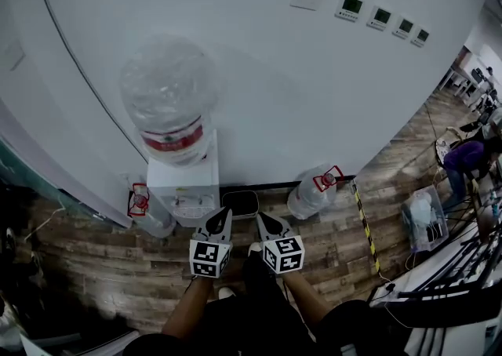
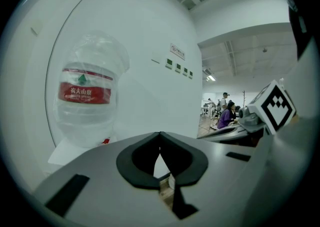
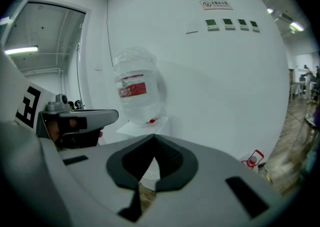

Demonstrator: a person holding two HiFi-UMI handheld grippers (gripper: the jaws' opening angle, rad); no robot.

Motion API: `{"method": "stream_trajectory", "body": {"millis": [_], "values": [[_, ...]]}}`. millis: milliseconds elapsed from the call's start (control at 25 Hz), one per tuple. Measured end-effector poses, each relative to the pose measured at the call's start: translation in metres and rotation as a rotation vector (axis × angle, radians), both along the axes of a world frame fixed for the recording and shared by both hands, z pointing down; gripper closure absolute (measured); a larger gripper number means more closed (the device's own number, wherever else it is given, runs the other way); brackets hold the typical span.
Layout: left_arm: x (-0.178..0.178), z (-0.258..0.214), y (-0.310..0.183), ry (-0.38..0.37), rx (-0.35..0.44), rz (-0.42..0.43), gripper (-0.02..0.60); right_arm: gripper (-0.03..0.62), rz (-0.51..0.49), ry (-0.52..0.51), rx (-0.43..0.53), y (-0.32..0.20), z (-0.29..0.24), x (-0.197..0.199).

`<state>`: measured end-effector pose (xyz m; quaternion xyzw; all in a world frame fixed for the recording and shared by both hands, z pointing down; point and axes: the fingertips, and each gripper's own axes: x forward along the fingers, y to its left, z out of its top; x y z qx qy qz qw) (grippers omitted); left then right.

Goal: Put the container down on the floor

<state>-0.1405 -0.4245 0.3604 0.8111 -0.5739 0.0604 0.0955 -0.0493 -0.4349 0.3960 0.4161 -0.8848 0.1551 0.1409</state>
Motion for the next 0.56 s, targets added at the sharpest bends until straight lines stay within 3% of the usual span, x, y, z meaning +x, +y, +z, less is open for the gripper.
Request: {"method": "stream_trajectory", "body": {"millis": [560], "values": [[-0.0066, 0.0028, 0.0016, 0.008, 0.001, -0.025, 0.568, 0.586, -0.016, -0.01, 0.002, -0.0013, -0.0039, -0.0039]]}}
